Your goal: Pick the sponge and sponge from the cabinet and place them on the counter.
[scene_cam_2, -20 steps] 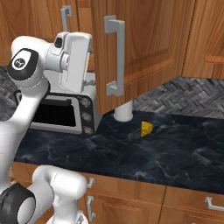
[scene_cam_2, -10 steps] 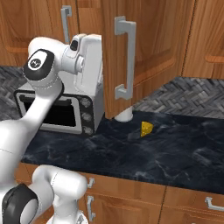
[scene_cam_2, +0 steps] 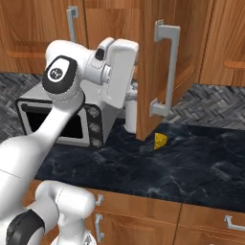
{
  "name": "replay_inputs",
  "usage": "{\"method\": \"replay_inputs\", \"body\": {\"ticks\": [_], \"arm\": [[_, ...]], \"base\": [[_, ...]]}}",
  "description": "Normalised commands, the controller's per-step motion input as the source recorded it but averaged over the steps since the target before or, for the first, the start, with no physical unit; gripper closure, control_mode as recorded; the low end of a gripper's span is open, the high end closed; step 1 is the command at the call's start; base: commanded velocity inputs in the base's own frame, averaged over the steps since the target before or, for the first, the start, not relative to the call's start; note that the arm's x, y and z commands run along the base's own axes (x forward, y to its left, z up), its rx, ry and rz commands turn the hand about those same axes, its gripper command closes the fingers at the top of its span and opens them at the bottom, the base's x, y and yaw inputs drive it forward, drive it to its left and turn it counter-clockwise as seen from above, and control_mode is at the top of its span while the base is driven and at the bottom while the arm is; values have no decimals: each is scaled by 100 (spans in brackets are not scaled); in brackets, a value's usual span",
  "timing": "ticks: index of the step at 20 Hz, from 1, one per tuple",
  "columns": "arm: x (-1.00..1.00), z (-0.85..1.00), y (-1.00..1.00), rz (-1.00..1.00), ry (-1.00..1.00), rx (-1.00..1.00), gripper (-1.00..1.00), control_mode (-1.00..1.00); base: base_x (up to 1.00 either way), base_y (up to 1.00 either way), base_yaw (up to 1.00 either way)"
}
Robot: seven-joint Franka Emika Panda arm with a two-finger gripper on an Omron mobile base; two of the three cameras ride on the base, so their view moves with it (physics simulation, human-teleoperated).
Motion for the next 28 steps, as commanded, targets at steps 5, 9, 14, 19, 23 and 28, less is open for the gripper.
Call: {"method": "replay_inputs", "body": {"ticks": [5, 9, 14, 19, 23, 28], "arm": [[-10, 0, -62, 0, -14, 2, -100, -100], [-18, 0, -58, 0, -19, 6, -100, -100], [-22, 0, -43, 0, -20, 5, -100, -100], [-29, 0, -32, 0, -19, 5, -100, -100], [-54, 0, -5, 3, -27, 4, -100, -100], [-58, 0, -4, 3, -29, 4, -100, -100]], "base": [[0, 0, 0], [0, 0, 0], [0, 0, 0], [0, 0, 0], [0, 0, 0], [0, 0, 0]]}}
